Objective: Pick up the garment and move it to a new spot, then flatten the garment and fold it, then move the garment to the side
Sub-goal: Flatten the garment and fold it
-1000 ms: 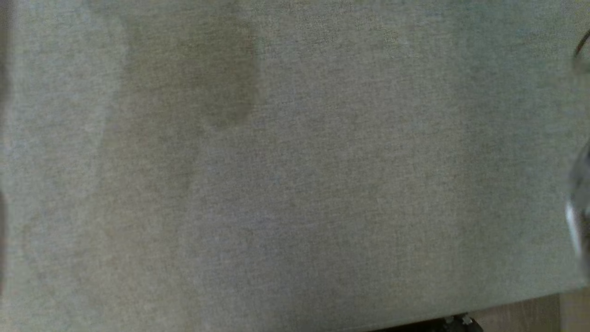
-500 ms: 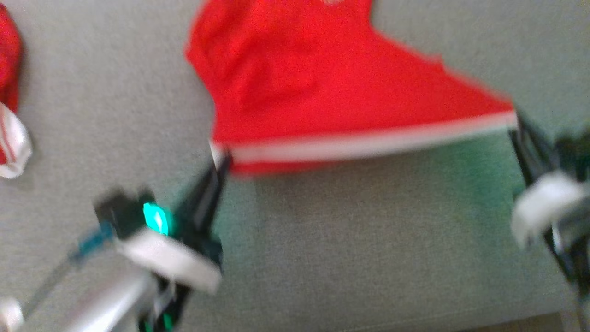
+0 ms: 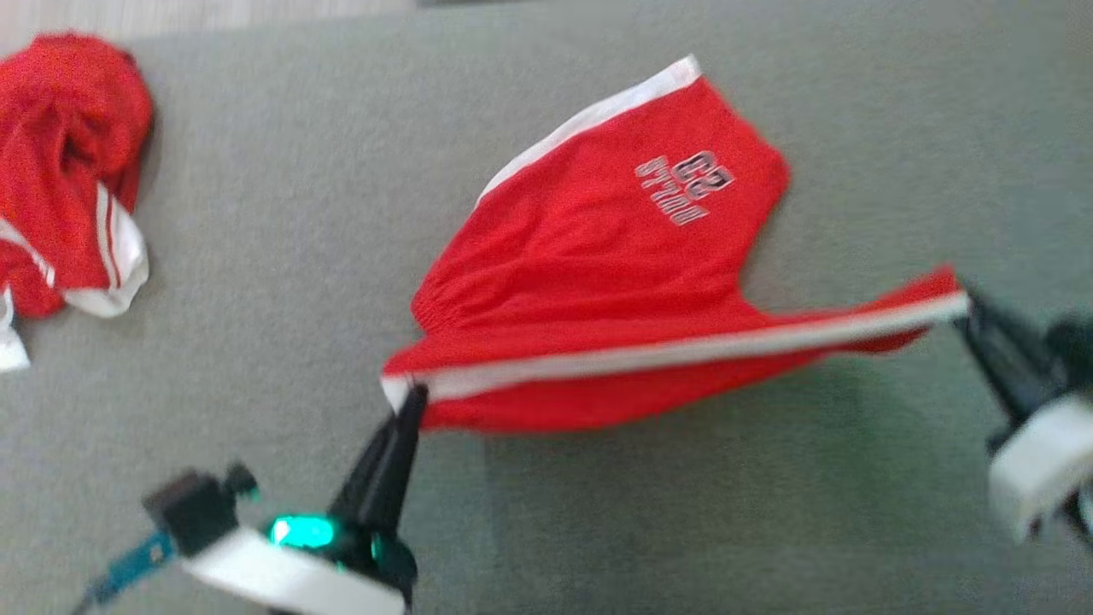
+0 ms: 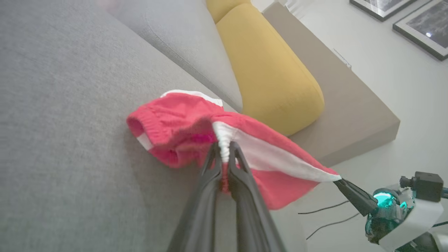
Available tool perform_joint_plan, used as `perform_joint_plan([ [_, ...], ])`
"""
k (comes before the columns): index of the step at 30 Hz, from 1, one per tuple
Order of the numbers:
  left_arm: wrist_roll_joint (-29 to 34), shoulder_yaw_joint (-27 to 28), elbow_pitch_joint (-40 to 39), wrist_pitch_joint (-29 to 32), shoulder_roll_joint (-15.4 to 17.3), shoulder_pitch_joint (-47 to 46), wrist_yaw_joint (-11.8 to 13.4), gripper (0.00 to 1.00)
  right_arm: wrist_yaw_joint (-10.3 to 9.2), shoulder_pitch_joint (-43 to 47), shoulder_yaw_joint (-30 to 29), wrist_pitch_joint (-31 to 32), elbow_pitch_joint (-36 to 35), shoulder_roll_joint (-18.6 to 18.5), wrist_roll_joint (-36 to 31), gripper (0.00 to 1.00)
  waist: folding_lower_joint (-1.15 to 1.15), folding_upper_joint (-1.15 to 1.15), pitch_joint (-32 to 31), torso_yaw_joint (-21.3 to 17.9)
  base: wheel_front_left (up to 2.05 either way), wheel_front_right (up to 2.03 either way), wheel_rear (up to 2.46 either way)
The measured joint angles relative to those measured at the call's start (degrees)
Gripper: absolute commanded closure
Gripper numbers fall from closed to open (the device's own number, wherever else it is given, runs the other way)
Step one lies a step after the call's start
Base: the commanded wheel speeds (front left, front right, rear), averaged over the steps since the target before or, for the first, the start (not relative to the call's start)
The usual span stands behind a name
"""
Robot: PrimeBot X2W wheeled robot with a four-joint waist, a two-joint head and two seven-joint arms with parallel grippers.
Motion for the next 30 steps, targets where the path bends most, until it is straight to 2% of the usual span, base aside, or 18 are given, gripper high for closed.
perform_joint_plan([
  [4,-4.71,2.7,2.9,2.97,-1.66,-6.8,-1.14,1.0,0.0,-15.25,5.17,5.17,4.66,-6.5,4.66,1.0,0.04,0.0,3.98,2.31,0.0,0.0,0.0],
  [8,-6.58,2.74,8.31,6.92,-5.22,-15.32,-1.79,1.0,0.0,-30.12,11.88,10.55,11.73,-11.02,10.21,1.0,0.04,0.0,7.99,5.24,0.0,0.0,0.0],
  [10,-6.93,2.11,11.63,8.5,-7.69,-19.17,-2.02,1.0,0.0,-37.09,14.86,12.37,15.43,-11.1,13.29,1.0,0.04,0.0,9.88,6.82,0.0,0.0,0.0],
  [13,-6.88,1.19,16.36,9.99,-11.46,-24.48,-2.78,1.0,0.0,-46.09,19.87,14.45,20.47,-11.52,14.57,1.0,0.03,0.0,12.55,9.1,0.0,0.0,0.0],
  [16,-6.8,0.35,21.61,10.8,-15.18,-29.42,-3.65,1.0,0.0,-52.78,23.98,14.43,25.95,-12.32,14.64,1.0,0.03,-0.01,14.73,11.33,0.0,0.0,0.0],
  [21,-6.72,0.31,27.75,10.88,-19.48,-35.12,-4.54,1.0,0.0,-59.29,29.53,12.55,33.35,-12.95,14.57,1.0,0.03,-0.01,17.45,13.58,0.0,0.0,0.0],
  [25,-5.47,0.29,30.27,10.74,-20.69,-37.42,-4.45,1.0,0.0,-63.4,33.32,8.28,39.19,-12.94,13.74,1.0,0.02,-0.01,18.78,13.82,0.0,0.0,0.0],
  [30,-4.86,0.43,31.07,9.21,-21.25,-37.82,-4.45,1.0,0.0,-66.06,34.11,3.05,44.06,-12.73,12.18,1.0,0.01,0.0,18.9,14.03,0.0,0.0,0.0],
])
